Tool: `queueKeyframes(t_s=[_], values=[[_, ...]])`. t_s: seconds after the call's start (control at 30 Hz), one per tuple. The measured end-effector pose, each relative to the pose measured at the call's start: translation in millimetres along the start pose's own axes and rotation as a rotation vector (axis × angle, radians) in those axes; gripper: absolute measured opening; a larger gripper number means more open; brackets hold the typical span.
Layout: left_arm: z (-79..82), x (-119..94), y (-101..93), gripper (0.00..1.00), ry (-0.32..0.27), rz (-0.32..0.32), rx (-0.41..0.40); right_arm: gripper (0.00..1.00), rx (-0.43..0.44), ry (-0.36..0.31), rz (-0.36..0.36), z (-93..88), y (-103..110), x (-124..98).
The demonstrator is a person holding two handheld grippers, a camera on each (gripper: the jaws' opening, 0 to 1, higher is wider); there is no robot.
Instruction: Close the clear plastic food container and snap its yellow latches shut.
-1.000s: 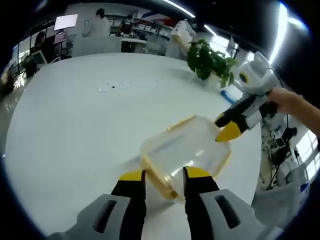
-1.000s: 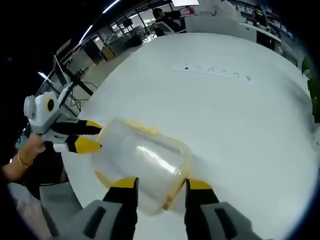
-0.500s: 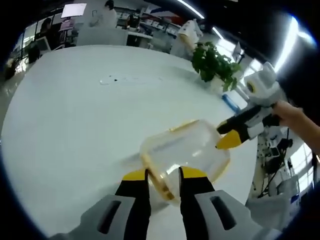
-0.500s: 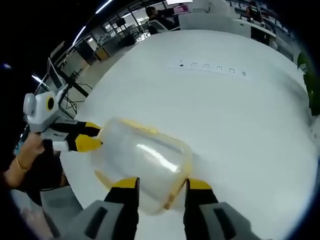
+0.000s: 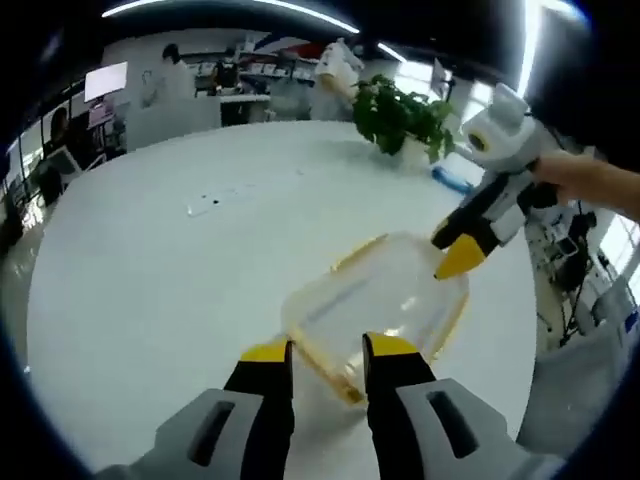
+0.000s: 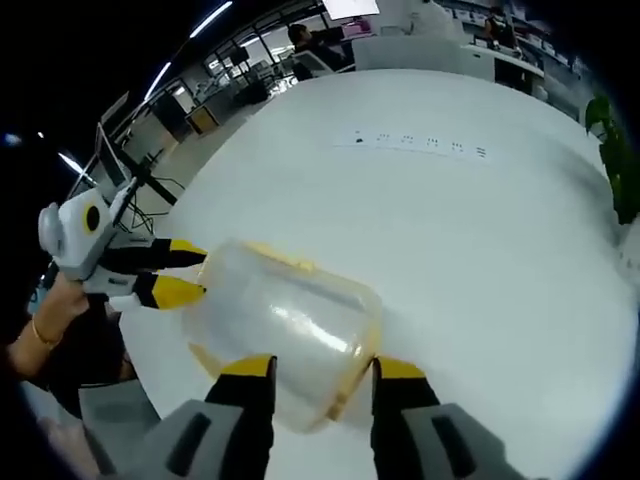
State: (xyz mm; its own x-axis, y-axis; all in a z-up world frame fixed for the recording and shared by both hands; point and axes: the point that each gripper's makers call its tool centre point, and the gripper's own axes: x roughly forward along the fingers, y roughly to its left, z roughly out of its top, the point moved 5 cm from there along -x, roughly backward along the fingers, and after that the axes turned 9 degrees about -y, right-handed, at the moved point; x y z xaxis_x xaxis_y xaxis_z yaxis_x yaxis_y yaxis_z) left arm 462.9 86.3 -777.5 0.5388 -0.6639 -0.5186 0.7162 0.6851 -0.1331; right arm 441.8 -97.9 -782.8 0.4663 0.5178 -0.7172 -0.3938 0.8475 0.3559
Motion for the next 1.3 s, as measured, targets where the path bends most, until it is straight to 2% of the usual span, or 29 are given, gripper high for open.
queueKeyframes(t_s=[0.1,0.2,0.3,0.4,0.47,0.57,0.63,0.7,0.87,0.97,1.1,1.23,1.3], values=[[1.7,0.4,1.8,0.27,-0.004,-0.006,0.015,0.38,0.009,-0.014,-0.007,-0.2,1.1,-1.3],[7.9,-2.0,3.8,0.33,-0.005,-0.014,0.036,0.38,-0.061,-0.02,-0.022,3.9,3.5,-5.2],[24.3,-5.6,3.5,0.36,-0.071,-0.012,0.048,0.38,-0.113,-0.031,-0.042,11.5,4.4,-8.2],[37.9,-7.7,-7.8,0.34,-0.134,-0.045,0.066,0.4,-0.192,-0.087,-0.059,23.8,7.0,-7.8],[37.9,-6.5,-16.3,0.34,-0.134,-0.063,0.093,0.39,-0.241,-0.115,-0.072,29.7,11.4,-7.6],[35.2,-2.7,-24.2,0.33,-0.129,-0.077,0.134,0.37,-0.302,-0.139,-0.04,37.0,23.6,-6.2],[34.5,0.1,-24.2,0.32,-0.142,-0.056,0.13,0.36,-0.351,-0.146,-0.014,40.5,33.2,-5.1],[34.3,2.9,-22.6,0.29,-0.174,-0.027,0.091,0.36,-0.344,-0.15,0.003,41.2,41.5,-4.2],[29.0,6.9,-31.2,0.28,-0.179,-0.037,0.115,0.35,-0.335,-0.153,0.063,39.3,57.1,4.5],[24.0,10.5,-35.4,0.26,-0.171,-0.039,0.128,0.33,-0.344,-0.147,0.066,38.4,57.6,11.0],[15.6,14.9,-40.5,0.28,-0.144,-0.053,0.134,0.33,-0.255,-0.182,0.068,41.9,54.5,18.0],[7.4,17.8,-41.1,0.28,-0.106,-0.044,0.155,0.33,-0.25,-0.162,0.088,39.5,52.3,25.6],[9.4,19.7,-42.0,0.28,-0.124,-0.051,0.144,0.33,-0.253,-0.146,0.093,38.3,50.1,29.6]])
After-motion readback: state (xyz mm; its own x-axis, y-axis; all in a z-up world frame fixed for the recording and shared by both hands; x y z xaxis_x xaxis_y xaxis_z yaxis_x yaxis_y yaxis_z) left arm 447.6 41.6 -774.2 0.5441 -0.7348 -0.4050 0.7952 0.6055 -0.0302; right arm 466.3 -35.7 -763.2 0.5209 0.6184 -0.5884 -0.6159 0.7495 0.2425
